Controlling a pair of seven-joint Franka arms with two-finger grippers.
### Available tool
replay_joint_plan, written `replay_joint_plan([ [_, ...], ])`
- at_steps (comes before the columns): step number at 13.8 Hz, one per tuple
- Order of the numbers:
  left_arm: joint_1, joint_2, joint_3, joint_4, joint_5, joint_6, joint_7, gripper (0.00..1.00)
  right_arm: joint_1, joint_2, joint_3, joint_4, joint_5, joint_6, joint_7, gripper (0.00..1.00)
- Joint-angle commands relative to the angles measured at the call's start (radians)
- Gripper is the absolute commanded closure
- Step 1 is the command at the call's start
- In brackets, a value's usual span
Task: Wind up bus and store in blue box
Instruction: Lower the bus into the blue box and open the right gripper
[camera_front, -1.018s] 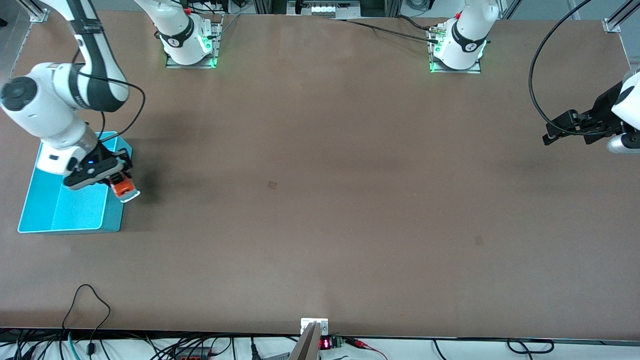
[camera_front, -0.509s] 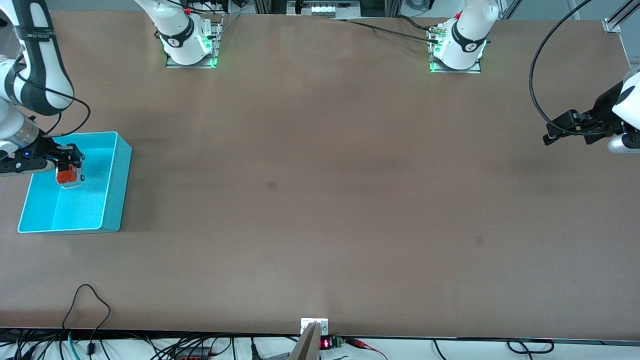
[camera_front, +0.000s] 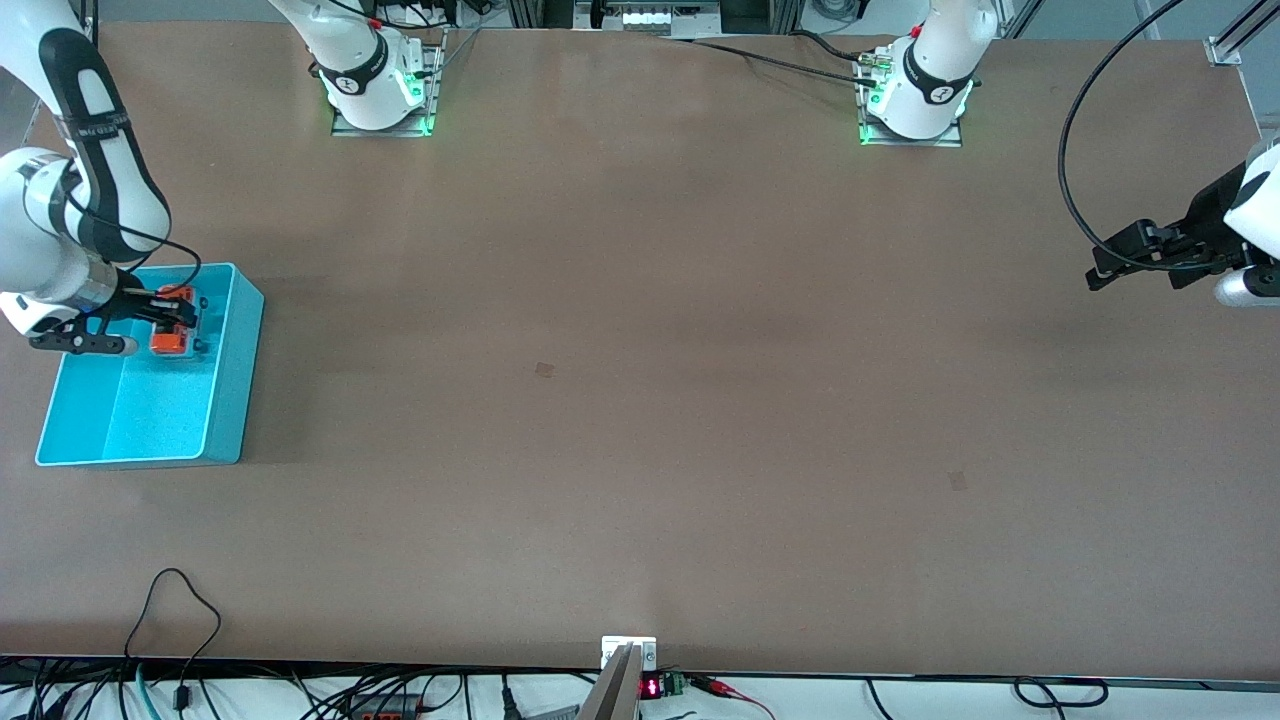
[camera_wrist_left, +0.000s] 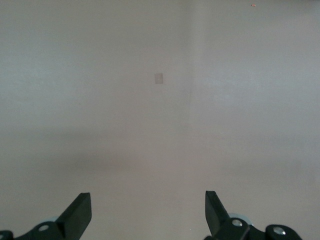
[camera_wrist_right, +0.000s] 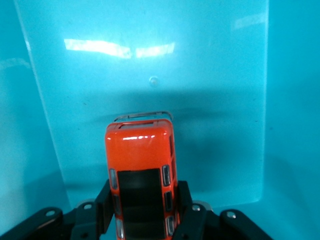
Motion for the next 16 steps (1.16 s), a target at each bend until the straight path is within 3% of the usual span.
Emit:
replay_joint_plan([
  [1, 0.001, -0.010, -0.006, 0.001, 0.020, 0.003, 0.015, 0.00, 0.002, 0.026, -0.004, 0.013, 0.017, 0.016, 0.010, 0.83],
  [3, 0.001, -0.010, -0.006, 0.003, 0.020, 0.003, 0.015, 0.00, 0.002, 0.036, -0.005, 0.015, 0.015, 0.029, -0.005, 0.62],
  [5, 0.001, -0.010, -0.006, 0.001, 0.020, 0.003, 0.015, 0.00, 0.000, 0.035, -0.004, 0.015, 0.014, 0.030, -0.007, 0.00],
  [11, 0.000, -0.010, -0.006, 0.003, 0.020, 0.003, 0.015, 0.00, 0.009, -0.031, -0.002, 0.062, 0.006, -0.017, -0.017, 0.00],
  [16, 0.000, -0.010, -0.006, 0.003, 0.020, 0.003, 0.015, 0.00, 0.055, -0.174, 0.042, 0.269, 0.020, -0.382, -0.013, 0.00],
])
